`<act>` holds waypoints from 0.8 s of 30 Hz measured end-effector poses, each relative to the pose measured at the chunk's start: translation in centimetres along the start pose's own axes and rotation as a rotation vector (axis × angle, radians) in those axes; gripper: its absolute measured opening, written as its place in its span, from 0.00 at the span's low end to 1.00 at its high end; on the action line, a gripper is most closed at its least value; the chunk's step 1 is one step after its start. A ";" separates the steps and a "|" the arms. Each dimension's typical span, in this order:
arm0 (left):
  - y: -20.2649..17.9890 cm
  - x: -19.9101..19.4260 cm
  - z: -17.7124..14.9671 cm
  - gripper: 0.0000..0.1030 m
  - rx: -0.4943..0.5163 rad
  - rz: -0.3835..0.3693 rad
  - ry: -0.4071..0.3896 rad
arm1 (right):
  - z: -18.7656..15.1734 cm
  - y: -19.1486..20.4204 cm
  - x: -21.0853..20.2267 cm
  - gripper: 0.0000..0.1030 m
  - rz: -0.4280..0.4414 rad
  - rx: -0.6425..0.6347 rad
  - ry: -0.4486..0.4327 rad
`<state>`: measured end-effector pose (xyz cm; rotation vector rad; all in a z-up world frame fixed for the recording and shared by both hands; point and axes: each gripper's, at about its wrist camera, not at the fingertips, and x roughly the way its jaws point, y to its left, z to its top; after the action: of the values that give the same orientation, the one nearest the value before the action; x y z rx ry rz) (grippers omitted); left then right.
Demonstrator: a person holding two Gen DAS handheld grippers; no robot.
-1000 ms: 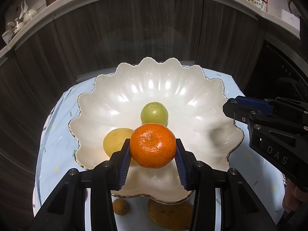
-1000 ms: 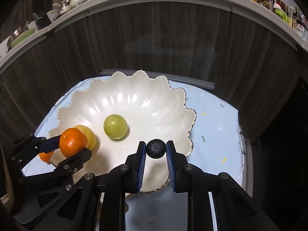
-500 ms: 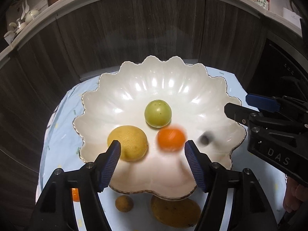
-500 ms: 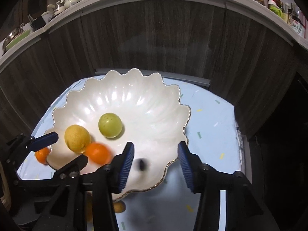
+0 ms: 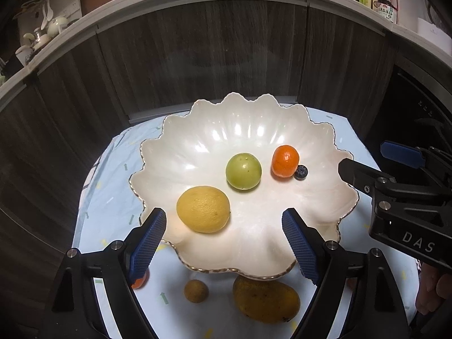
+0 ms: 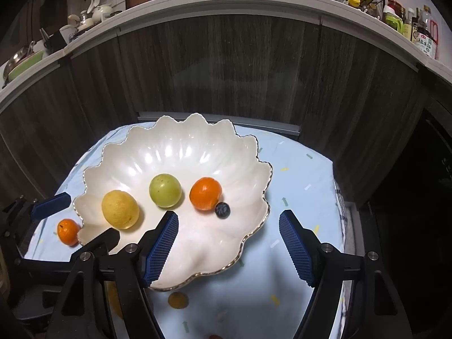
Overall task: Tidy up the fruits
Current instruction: 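Withdraw both tools from the bowl toward the dark red fruits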
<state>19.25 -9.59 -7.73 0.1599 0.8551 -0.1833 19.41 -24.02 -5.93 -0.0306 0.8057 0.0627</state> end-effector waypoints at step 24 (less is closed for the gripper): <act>0.5 -3.7 -1.0 0.82 0.029 0.021 -0.048 | -1.7 0.5 -3.6 0.72 -0.015 -0.001 -0.018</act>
<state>16.24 -8.57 -5.49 0.1905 0.8033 -0.1795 15.72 -23.74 -4.51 -0.0368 0.7869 0.0486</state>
